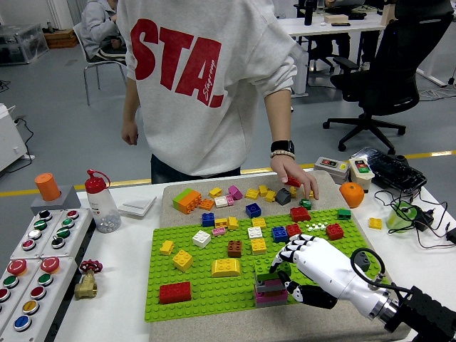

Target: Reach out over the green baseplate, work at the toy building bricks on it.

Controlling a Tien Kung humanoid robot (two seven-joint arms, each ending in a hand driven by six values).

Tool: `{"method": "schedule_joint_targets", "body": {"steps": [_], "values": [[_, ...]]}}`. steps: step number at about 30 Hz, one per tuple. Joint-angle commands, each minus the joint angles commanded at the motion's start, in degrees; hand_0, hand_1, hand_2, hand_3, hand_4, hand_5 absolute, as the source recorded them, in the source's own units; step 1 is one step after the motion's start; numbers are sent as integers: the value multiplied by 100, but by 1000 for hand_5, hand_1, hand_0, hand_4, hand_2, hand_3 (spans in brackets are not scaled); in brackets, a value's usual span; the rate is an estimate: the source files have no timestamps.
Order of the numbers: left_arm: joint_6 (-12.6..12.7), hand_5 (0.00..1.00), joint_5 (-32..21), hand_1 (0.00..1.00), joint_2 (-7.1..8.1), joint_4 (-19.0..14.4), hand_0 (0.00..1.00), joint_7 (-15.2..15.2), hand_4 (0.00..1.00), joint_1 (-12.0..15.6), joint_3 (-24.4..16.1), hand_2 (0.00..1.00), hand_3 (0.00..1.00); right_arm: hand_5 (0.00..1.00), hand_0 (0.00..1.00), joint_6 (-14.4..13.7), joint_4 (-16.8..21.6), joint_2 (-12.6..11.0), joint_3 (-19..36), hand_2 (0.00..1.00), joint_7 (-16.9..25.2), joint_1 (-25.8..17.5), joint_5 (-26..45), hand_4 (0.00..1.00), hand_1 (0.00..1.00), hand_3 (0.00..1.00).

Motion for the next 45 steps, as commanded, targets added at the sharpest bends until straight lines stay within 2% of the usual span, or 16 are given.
{"method": "schedule_joint_targets", "body": {"steps": [30, 45], "values": [[-16, 944, 46, 601, -11, -11, 633, 25, 311, 40, -26, 613, 419, 185, 726, -3, -68, 24, -76, 610, 6, -7, -38, 330, 650, 566], [-14, 944, 37, 601, -9, -11, 634, 22, 310, 47, -22, 614, 420, 183, 727, -131, 56, 24, -15, 610, 62, 88, 62, 332, 650, 566]]}}
